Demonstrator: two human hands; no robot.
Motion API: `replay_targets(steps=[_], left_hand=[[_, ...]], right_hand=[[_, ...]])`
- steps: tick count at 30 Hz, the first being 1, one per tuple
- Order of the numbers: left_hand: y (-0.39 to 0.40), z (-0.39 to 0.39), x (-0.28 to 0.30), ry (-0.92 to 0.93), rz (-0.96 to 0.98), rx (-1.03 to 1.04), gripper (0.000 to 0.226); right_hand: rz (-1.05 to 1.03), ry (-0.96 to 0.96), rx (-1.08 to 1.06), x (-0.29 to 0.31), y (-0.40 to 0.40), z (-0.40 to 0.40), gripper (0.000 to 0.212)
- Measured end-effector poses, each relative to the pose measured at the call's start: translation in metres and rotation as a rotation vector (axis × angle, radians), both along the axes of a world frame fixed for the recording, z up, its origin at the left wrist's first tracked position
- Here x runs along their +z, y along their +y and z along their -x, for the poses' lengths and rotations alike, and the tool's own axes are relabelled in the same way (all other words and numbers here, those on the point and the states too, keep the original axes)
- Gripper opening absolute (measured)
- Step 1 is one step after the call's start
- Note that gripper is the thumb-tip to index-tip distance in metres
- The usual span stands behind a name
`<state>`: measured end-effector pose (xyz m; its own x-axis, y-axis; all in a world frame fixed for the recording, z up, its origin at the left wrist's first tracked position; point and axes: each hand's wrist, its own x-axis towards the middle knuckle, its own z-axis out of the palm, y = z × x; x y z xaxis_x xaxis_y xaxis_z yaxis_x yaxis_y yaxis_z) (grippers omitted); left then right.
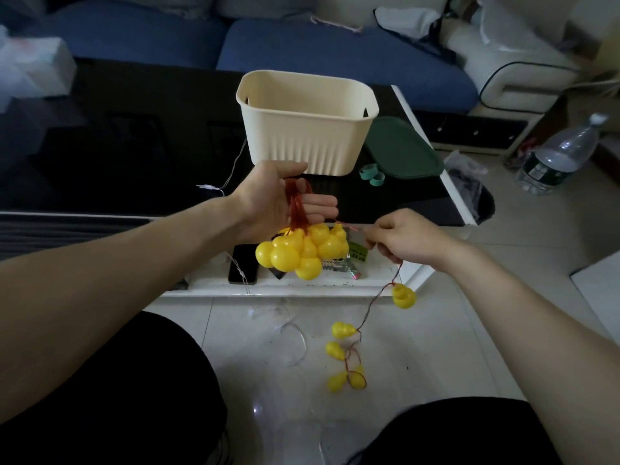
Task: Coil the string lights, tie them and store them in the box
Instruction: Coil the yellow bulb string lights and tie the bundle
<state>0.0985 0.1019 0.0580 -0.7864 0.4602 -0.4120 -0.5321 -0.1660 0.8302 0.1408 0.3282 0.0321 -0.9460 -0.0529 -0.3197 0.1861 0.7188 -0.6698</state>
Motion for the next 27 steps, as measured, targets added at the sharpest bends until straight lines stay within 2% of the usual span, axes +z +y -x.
replay_targets(steps=[4, 9, 11, 15, 18, 21, 24, 27], left_hand=[[0.004, 0.0, -0.004, 0.003, -0.091, 0.027, 0.03], [0.014, -0.004, -0.004, 0.067, -0.171, -0.005, 0.026], [0.018, -0.006, -0.009, 0.156, -0.085, -0.064, 0.028], [0.02, -0.008, -0.021, 0.389, 0.225, -0.098, 0.011], [0.018, -0.009, -0.026, 0.454, 0.345, -0.241, 0.024], [0.018, -0.015, -0.023, 0.46, 0.386, -0.452, 0.047], [0.018, -0.019, -0.018, 0.444, 0.413, -0.548, 0.048], [0.019, -0.022, -0.016, 0.47, 0.441, -0.53, 0.047]], right_hand=[[-0.073, 0.157, 0.14, 0.01, -0.025, -0.002, 0.033], [-0.048, 0.211, 0.256, 0.018, -0.047, -0.005, 0.024], [0.021, 0.184, 0.25, 0.018, -0.051, -0.005, 0.024], [0.049, 0.053, 0.268, 0.014, -0.05, -0.007, 0.02], [0.031, 0.099, 0.272, 0.016, -0.046, -0.007, 0.018], [0.036, 0.181, 0.255, 0.021, -0.04, -0.006, 0.017], [0.049, 0.234, 0.204, 0.023, -0.03, -0.003, 0.024], [0.014, 0.13, 0.208, 0.017, -0.024, 0.001, 0.04]])
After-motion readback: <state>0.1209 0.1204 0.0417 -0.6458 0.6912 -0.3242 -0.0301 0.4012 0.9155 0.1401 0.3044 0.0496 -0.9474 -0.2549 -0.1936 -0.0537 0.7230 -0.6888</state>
